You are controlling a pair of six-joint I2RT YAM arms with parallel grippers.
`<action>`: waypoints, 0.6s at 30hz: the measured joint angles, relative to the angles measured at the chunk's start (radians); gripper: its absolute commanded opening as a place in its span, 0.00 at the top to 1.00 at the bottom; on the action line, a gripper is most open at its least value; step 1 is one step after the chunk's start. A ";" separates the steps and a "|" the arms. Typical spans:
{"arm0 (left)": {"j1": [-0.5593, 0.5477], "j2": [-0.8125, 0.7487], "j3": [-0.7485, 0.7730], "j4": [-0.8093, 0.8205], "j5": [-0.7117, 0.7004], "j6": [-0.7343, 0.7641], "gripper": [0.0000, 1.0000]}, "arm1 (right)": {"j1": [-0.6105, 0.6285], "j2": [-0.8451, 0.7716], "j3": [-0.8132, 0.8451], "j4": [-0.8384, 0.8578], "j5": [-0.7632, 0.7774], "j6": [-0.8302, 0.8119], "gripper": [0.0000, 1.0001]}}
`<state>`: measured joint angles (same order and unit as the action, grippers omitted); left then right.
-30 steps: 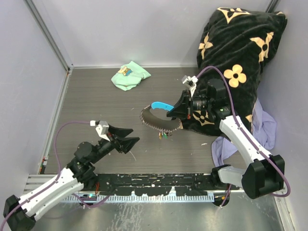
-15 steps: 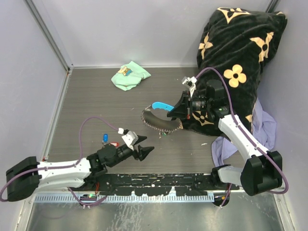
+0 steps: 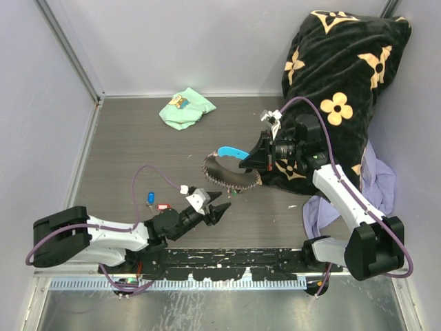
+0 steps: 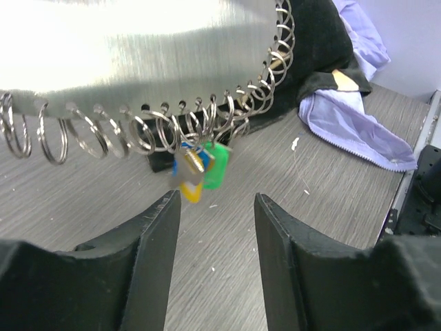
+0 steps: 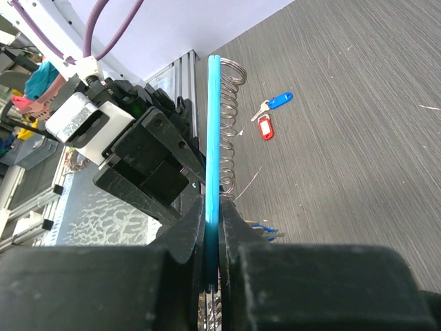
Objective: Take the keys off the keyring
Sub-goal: Pick up the key from the keyring.
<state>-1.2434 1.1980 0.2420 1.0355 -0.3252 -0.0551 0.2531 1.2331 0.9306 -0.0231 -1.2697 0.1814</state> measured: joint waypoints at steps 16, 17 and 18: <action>-0.027 0.144 0.050 0.095 -0.143 0.019 0.61 | 0.000 0.000 -0.011 0.000 -0.009 -0.003 0.99; -0.027 0.147 0.052 0.098 -0.150 0.019 0.62 | 0.000 0.000 -0.011 0.000 -0.010 -0.003 0.99; -0.027 0.151 0.055 0.100 -0.156 0.019 0.62 | 0.000 0.000 -0.011 0.000 -0.010 -0.003 0.99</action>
<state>-1.2709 1.3487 0.2966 1.1351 -0.4812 -0.0360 0.2531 1.2331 0.9195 -0.0231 -1.2797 0.1787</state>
